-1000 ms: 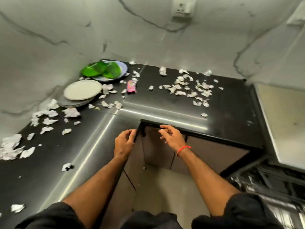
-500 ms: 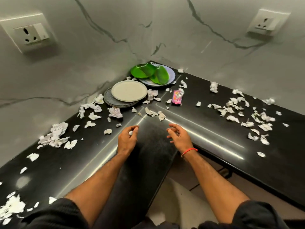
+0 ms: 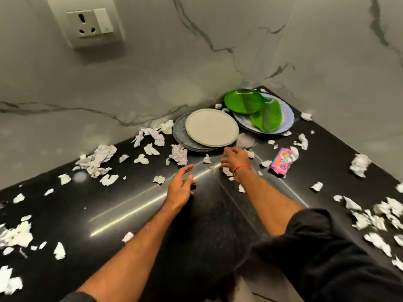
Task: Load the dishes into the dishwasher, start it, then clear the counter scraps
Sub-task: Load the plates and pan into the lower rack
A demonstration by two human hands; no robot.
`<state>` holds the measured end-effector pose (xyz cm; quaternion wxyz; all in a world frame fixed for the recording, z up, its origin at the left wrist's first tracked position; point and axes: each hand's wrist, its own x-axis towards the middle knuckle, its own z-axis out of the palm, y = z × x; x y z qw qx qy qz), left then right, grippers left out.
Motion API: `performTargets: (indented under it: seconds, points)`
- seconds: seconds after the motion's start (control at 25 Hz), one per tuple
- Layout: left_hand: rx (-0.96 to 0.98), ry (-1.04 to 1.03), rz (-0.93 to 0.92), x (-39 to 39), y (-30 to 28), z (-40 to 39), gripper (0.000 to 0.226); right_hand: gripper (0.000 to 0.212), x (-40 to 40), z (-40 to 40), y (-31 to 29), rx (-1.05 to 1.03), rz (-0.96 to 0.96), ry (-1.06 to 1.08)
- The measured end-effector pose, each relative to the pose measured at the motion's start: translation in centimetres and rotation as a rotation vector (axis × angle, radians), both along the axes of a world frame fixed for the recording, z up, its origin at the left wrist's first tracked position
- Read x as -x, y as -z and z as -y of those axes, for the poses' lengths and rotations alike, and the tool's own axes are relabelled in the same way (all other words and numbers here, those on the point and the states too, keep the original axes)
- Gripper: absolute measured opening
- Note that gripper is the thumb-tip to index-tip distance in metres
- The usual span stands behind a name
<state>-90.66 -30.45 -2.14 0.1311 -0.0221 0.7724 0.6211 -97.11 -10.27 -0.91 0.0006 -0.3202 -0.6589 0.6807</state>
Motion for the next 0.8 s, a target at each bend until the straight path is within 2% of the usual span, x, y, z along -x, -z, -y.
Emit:
performTargets:
  seconds: [0.12,0.24,0.32,0.4,0.56,0.64,0.8]
  points:
    - [0.027,-0.022,0.038,-0.3,-0.4,-0.6,0.035,0.050,4.2,-0.5,0.5,0.174,0.131,0.008]
    - [0.110,0.103,0.076,-1.4,0.5,0.3,0.045,0.046,5.9,-0.5,0.7,0.222,0.177,0.036]
    - [0.037,0.083,0.198,-1.7,0.8,0.9,0.054,0.040,6.4,-0.6,0.7,0.227,0.202,0.057]
    - [-0.102,0.033,0.312,-1.6,0.6,1.5,0.052,0.031,6.1,-0.5,0.3,0.207,0.198,0.081]
    - [-0.239,-0.016,0.377,-1.2,0.6,2.2,0.046,0.010,3.2,0.4,-1.2,0.185,0.058,0.153]
    - [-0.262,-0.034,0.386,-1.4,0.4,2.1,0.051,0.010,0.9,0.6,-1.5,0.160,0.017,0.152]
    - [-0.302,0.001,0.353,-2.5,-0.8,3.1,0.074,0.017,-7.3,0.9,-1.3,0.027,-0.060,0.172]
